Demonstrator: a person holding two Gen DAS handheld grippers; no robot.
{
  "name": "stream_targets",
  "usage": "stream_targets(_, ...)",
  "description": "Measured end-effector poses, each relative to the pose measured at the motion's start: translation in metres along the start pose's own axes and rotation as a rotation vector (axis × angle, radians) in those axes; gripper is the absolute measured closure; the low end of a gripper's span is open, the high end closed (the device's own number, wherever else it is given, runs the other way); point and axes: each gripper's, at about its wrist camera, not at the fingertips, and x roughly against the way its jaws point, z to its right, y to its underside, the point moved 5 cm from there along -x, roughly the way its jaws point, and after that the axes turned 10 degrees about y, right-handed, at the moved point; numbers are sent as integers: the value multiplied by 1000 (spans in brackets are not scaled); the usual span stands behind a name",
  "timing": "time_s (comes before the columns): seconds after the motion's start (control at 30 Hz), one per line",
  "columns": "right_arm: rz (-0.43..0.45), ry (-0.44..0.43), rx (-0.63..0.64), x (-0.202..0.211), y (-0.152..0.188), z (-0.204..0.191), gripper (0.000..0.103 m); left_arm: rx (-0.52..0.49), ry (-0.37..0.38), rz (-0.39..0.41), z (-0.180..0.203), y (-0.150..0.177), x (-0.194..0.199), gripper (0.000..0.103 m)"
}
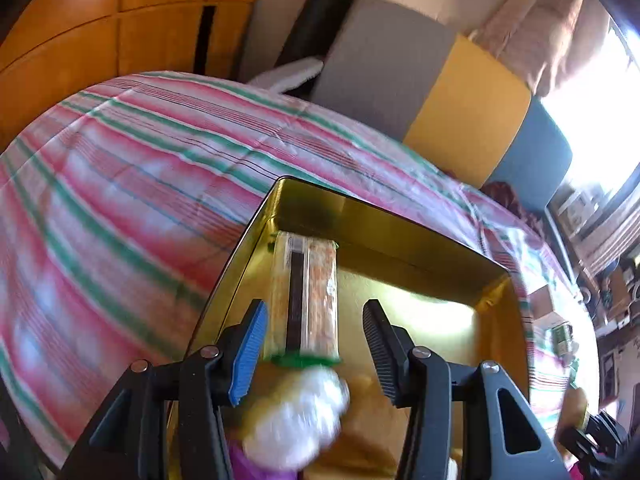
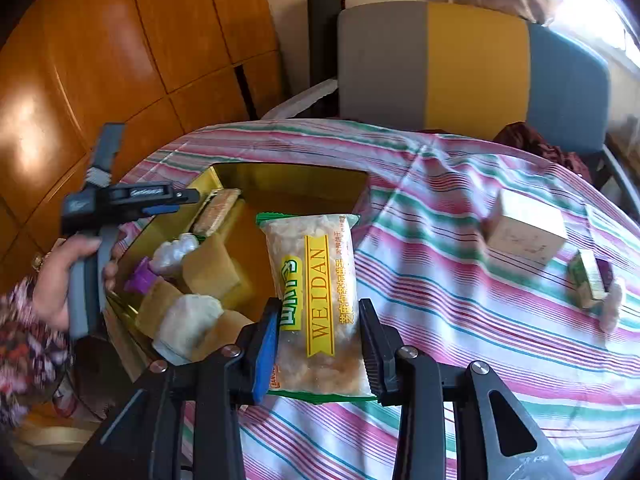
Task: Organize objects
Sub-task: 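Carry the biscuit pack and WEIDAN bag with both tools over the gold tray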
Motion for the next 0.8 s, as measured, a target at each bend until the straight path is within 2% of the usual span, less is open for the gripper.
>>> stream_targets(0.1, -19, -23, -8, -9, -6, -13, 65, 6, 19, 52, 4, 19, 21, 53)
stream_targets(0.27, -87, -59, -24, -33, -21, -35, 65, -27, -6, 148, 12, 54, 49, 53)
stream_targets(0.37, -124, -68, -18, -53, -31, -49, 65, -42, -7, 176, 14, 67, 57, 53)
stream_targets(0.57, -169, -36, 16, -92, -55, -72, 65, -58, -22, 132, 12, 78, 57, 53)
stream_targets(0.8, -216, 9, -14, -135, -79, -87, 65, -37, -32, 145, 2, 84, 68, 53)
